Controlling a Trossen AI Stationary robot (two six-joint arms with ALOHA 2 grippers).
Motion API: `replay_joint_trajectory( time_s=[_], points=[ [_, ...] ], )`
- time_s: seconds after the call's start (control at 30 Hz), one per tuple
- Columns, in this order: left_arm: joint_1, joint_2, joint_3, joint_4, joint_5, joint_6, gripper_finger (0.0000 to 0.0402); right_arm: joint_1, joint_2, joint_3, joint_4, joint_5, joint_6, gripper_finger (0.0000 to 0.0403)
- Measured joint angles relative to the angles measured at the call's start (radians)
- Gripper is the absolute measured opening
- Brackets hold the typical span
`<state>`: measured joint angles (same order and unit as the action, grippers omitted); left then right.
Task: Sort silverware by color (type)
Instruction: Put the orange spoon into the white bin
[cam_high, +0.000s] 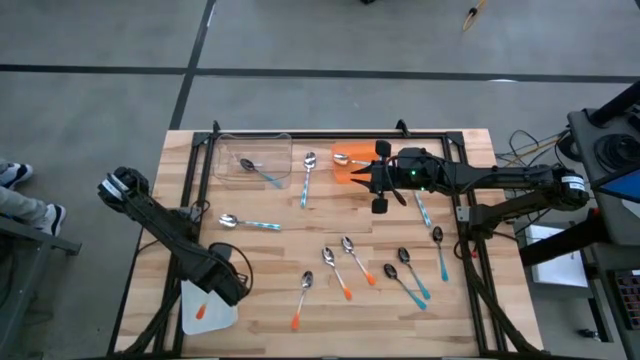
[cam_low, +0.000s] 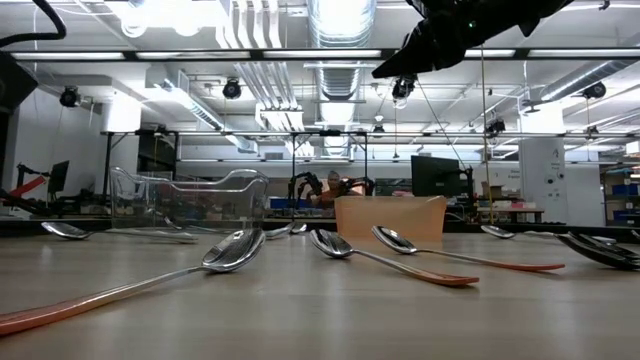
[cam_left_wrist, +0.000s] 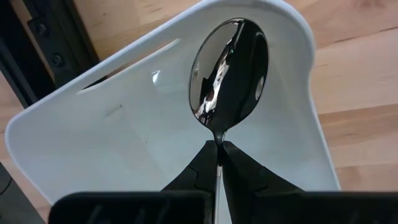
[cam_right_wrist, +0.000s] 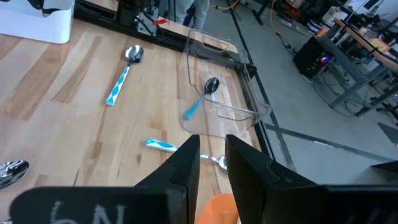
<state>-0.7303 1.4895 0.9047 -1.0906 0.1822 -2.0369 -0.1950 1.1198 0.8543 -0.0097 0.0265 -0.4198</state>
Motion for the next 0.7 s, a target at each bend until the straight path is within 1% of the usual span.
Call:
replay_joint_trajectory(
  time_s=[0.57,0.7],
  points=[
    [-0.011,0.0,-0.02,0.031,0.003,0.011,0.0,0.0,0.0,0.0,-0.001,0.0,-0.003,0.0068],
    [-0.014,0.0,-0.053,0.103,0.003,0.012,0.0,0.0,0.0,0.0,-0.001,0.0,-0.003,0.0068]
  ],
)
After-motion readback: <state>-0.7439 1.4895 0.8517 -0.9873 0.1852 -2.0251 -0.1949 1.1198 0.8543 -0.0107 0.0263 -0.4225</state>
